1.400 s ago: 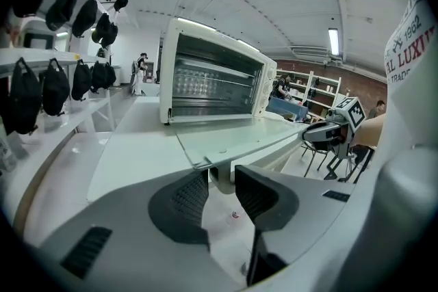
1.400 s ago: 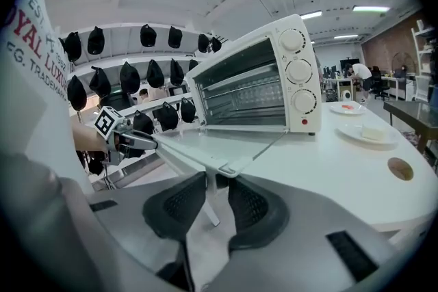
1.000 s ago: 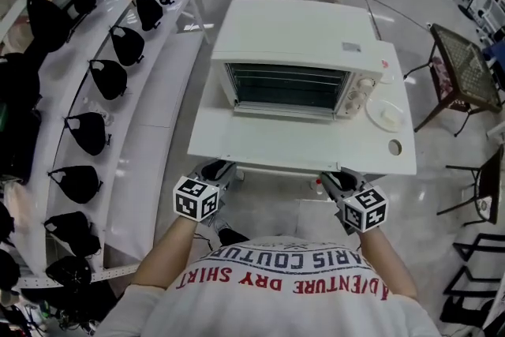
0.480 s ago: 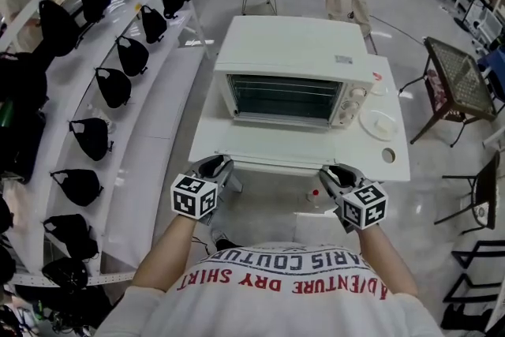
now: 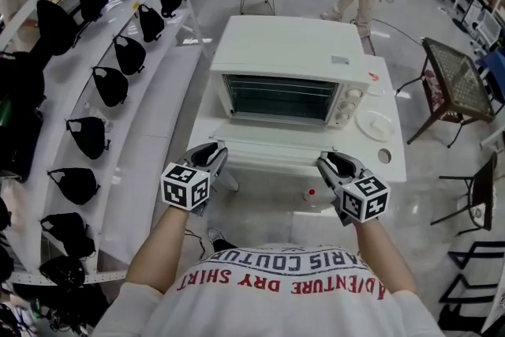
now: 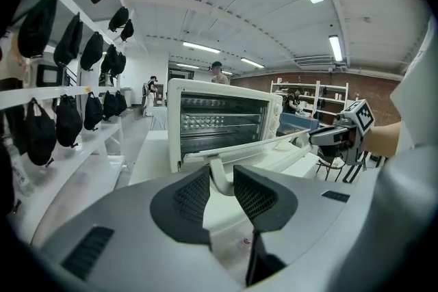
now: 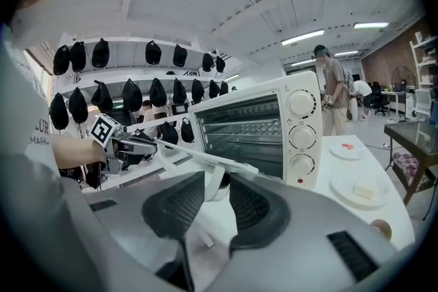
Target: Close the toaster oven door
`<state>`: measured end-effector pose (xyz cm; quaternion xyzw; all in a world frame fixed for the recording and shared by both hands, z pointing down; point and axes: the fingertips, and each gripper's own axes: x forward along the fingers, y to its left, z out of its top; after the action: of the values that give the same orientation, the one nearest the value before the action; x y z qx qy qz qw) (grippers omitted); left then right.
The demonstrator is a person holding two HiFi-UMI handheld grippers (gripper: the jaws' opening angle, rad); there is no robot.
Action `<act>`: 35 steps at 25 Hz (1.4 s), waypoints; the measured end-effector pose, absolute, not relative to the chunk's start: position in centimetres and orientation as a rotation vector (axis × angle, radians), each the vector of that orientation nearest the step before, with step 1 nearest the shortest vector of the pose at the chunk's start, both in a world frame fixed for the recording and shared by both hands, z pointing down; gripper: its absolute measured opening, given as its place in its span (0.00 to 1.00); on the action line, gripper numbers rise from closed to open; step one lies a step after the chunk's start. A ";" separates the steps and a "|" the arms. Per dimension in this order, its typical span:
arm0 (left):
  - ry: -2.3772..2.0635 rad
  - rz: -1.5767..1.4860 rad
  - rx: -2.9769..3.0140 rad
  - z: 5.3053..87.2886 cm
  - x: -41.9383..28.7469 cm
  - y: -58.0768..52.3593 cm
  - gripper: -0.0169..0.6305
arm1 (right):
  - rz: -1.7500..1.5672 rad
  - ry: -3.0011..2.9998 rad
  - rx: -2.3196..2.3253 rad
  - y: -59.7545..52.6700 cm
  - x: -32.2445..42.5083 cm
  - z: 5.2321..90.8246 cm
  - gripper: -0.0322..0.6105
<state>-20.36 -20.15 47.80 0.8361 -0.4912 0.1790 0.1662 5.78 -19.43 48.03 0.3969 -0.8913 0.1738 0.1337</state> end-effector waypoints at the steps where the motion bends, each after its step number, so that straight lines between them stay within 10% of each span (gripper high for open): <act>1: -1.408 0.505 2.379 47.5 -20.3 -20.4 0.22 | 0.498 -2.586 1.156 -19.6 5.8 47.7 0.24; 35: -1.246 0.337 2.441 41.2 -20.0 -27.7 0.22 | 0.413 -2.520 1.519 -26.3 6.4 41.1 0.19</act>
<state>-19.98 -27.67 41.19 0.8681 -0.4431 0.1200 0.1891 6.43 -26.32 41.08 0.5095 -0.8450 0.1384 0.0851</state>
